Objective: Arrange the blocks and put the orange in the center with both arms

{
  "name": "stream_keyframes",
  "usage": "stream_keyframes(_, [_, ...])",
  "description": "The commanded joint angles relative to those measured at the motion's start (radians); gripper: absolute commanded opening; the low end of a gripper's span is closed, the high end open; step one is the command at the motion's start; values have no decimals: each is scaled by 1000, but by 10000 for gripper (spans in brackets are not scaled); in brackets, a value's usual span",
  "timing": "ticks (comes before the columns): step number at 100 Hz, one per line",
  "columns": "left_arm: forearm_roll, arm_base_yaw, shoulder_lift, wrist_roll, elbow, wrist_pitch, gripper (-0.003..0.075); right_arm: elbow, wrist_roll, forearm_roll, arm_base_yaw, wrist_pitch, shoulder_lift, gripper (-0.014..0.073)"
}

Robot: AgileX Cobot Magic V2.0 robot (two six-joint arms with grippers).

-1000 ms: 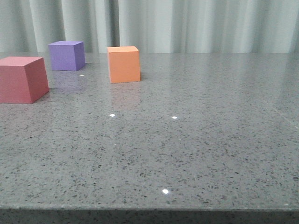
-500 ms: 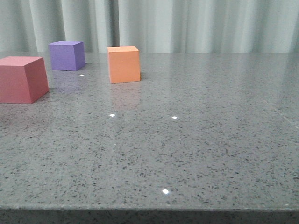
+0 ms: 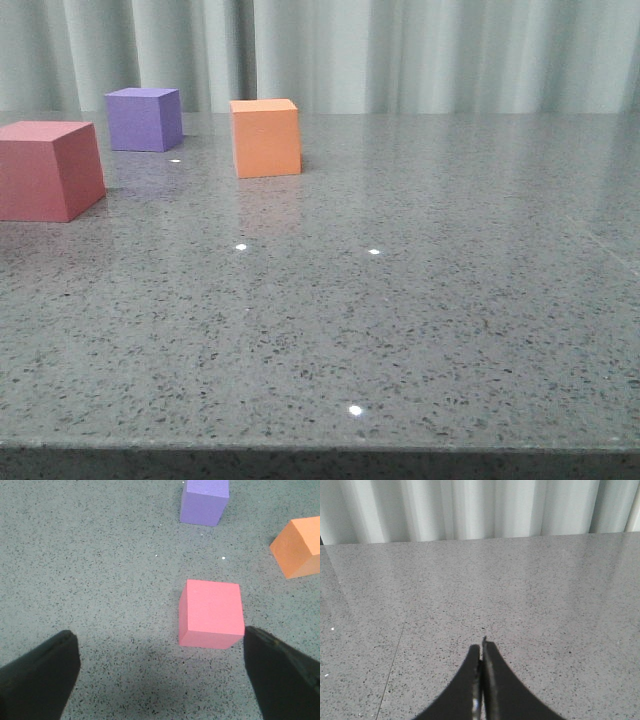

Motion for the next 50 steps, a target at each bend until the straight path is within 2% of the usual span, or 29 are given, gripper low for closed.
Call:
stream_keyframes(1, [-17,3,-9,0,-33,-59,568,-25,-2,-21,-6,-72,6,-69])
stream_keyframes(10, [-33,3,-9,0,-33,-69,545,-25,-2,-21,-6,-72,6,-69])
stream_keyframes(36, [-89,3,32,-37,-87,-79,545,-25,-2,-21,-6,-72,6,-69])
stream_keyframes(50, [-115,-45,103,-38,-156,-81,545,-25,-2,-21,-6,-72,6,-69])
